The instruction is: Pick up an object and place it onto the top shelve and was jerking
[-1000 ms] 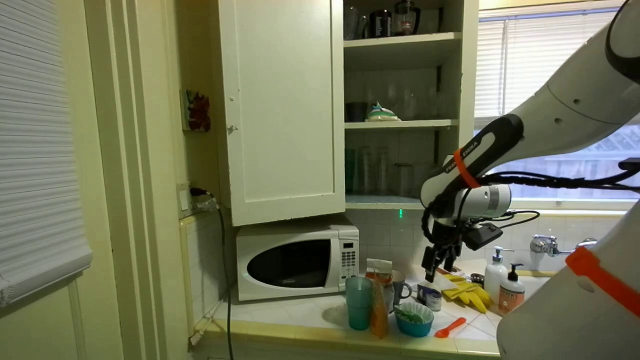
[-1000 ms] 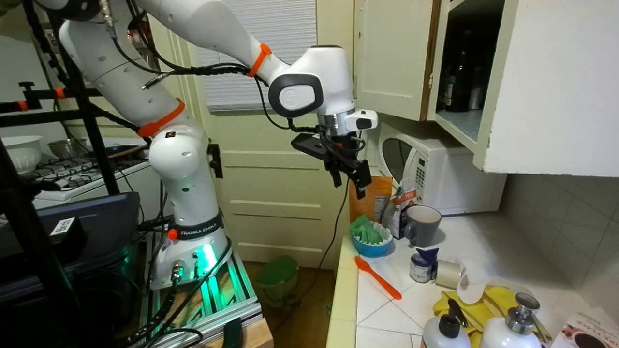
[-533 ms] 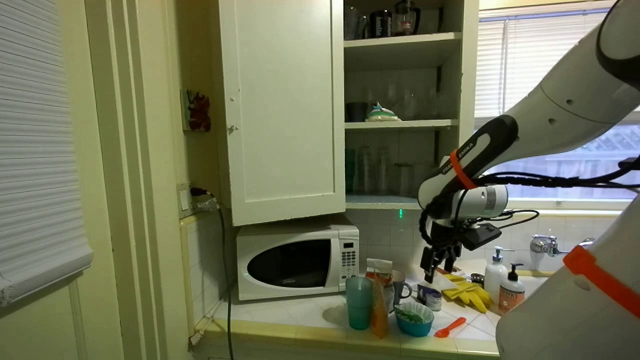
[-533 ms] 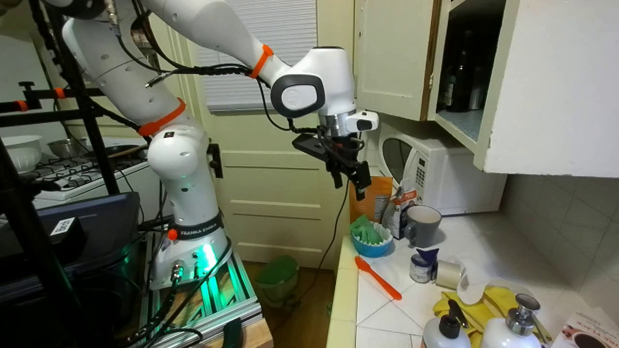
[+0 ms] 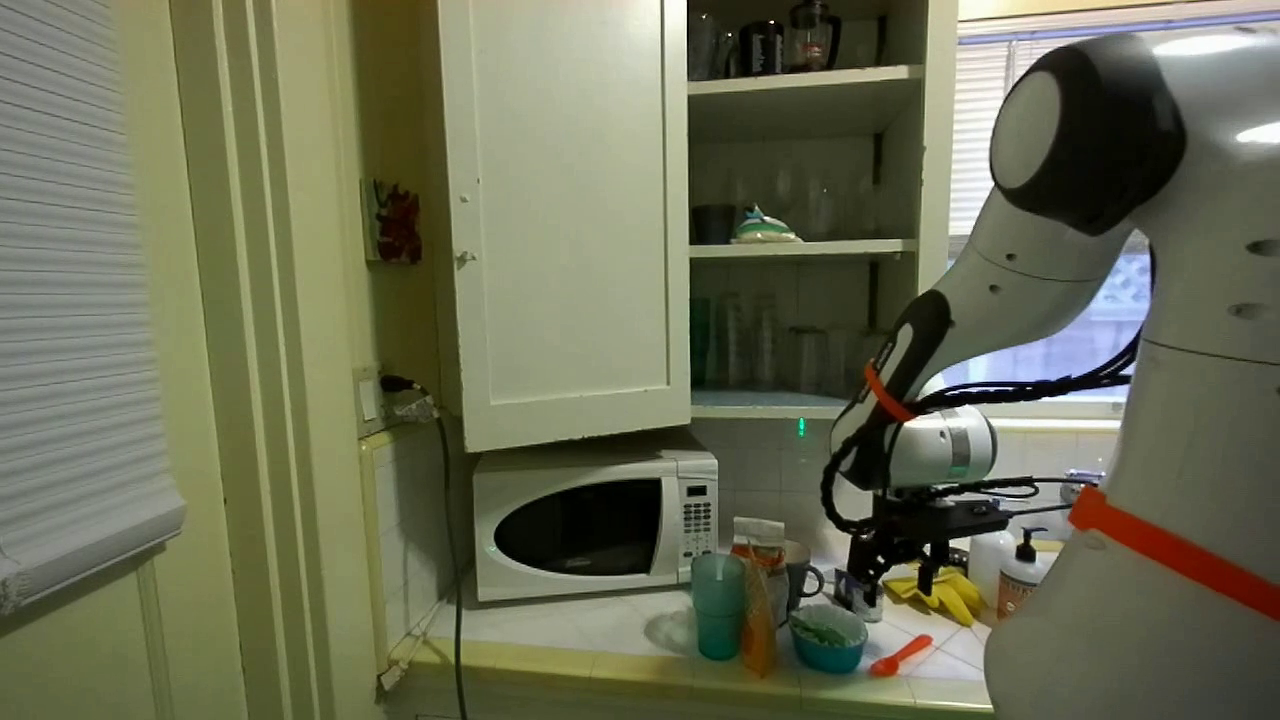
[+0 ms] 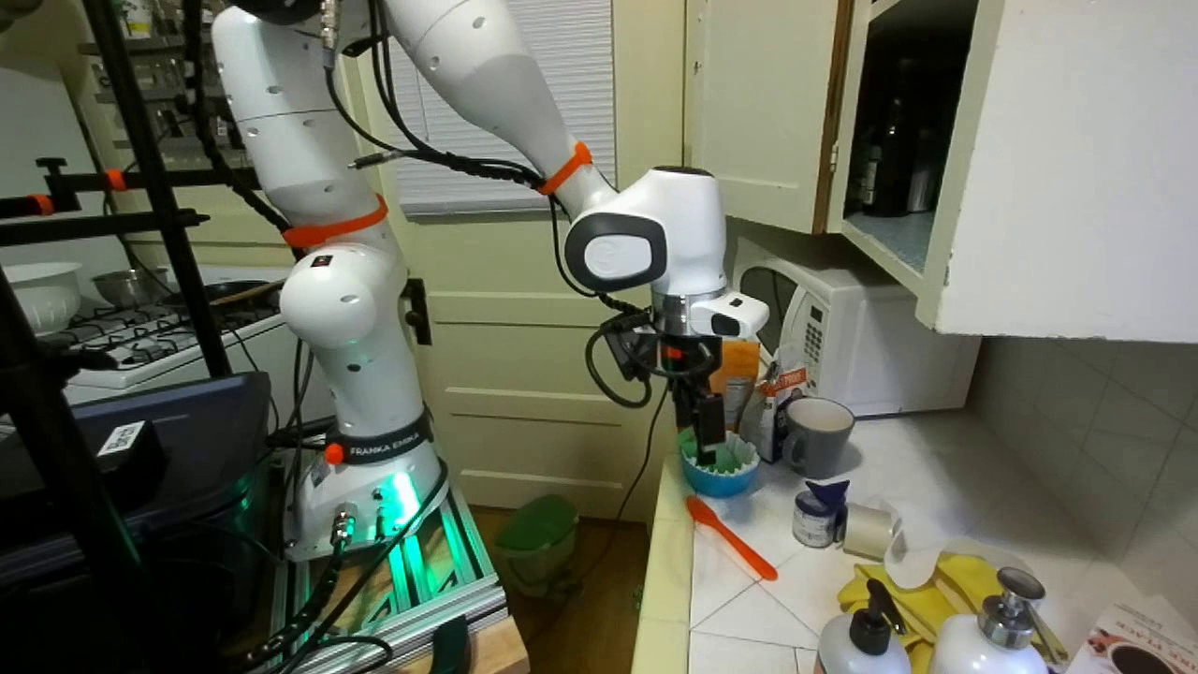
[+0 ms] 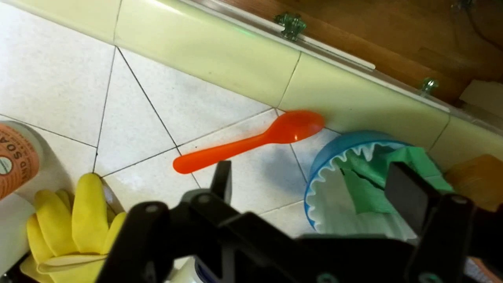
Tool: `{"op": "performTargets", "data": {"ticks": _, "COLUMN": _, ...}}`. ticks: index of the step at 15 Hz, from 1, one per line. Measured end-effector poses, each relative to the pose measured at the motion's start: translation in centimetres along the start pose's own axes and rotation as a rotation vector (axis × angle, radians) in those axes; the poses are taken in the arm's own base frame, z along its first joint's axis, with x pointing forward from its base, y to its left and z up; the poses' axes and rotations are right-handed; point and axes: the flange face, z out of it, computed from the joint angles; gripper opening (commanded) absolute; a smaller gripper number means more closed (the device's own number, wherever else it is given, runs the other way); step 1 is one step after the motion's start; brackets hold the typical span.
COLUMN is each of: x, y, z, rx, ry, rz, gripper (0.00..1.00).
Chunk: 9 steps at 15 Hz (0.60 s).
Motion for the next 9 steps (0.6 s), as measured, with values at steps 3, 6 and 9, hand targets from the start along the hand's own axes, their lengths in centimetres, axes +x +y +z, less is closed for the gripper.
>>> {"op": "performTargets", "data": {"ticks": 3, "x": 1.2, "y": 0.5, "z": 2.3, "rx": -0.003, "ry": 0.013, "rz": 0.074, "gripper": 1.0}}
{"op": "performTargets", "data": {"ticks": 6, "x": 2.3, "y": 0.6, "z": 4.1, "rx": -0.014, "ry": 0.056, "rz": 0.116, "gripper": 1.0}}
{"op": "performTargets", "data": {"ticks": 9, "x": 3.0, "y": 0.2, "z": 5.4, "rx": -0.011, "ry": 0.096, "rz": 0.147, "gripper": 0.99}}
